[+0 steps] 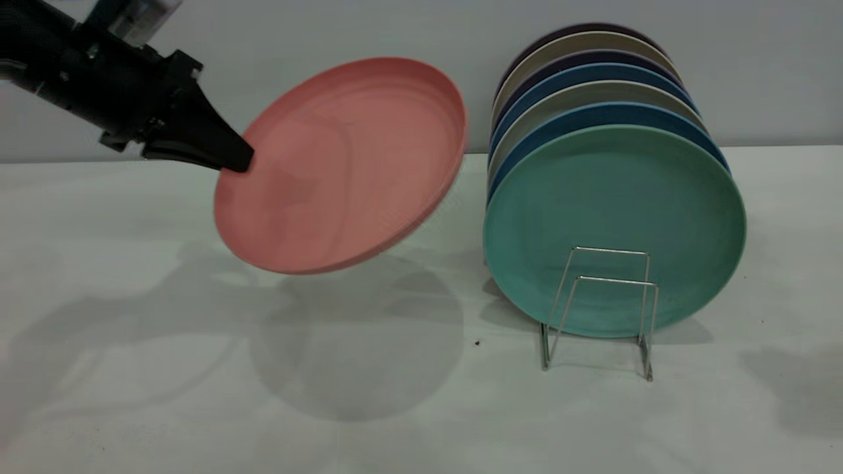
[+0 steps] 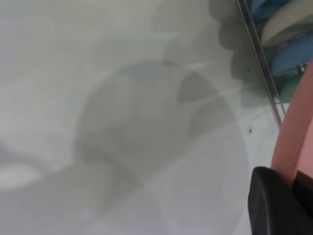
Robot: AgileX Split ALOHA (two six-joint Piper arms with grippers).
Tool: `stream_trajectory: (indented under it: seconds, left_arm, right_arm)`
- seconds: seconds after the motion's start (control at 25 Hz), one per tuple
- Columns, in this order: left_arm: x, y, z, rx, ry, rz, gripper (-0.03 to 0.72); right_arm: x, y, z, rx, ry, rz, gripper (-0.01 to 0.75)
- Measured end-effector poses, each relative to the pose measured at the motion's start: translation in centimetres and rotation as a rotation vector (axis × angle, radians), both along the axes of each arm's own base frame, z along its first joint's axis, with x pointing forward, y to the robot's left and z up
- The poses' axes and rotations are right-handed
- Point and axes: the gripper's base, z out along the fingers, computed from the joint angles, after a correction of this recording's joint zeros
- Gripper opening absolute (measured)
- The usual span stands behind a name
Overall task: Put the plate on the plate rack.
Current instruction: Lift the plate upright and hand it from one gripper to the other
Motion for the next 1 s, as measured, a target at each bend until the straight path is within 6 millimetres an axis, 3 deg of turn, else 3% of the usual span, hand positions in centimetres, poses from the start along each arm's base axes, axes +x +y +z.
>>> stream_trajectory:
  seconds: [0.16, 0.36, 0.56, 0.76, 1.0]
  left_arm:
    - [-0.6, -2.7, -0.1, -0.001, 0.010, -0.064, 0.012]
    - [-1.4, -6.2, -0.2, 0.011, 0.013, -0.130, 0.012]
    - [-2.1, -9.2, -0.4, 0.043, 0.009, -0.157, 0.012]
    - [-2.8, -11.5, -0.5, 0.054, -0.001, -0.188, 0.012]
    - [-3.4, -12.9, -0.5, 0.057, -0.001, -0.206, 0.012]
  right_arm:
    - [-0.9, 3.0, -0.9, 0.002, 0.031, 0.090, 0.243]
    - [-1.8, 5.5, -2.8, -0.062, 0.079, 0.125, 0.243]
    - [-1.9, 7.8, -3.2, -0.100, 0.072, 0.150, 0.243]
    - [-2.0, 8.7, -3.3, -0.127, 0.061, 0.171, 0.271]
    - [-2.0, 8.8, -3.3, -0.130, 0.062, 0.168, 0.368]
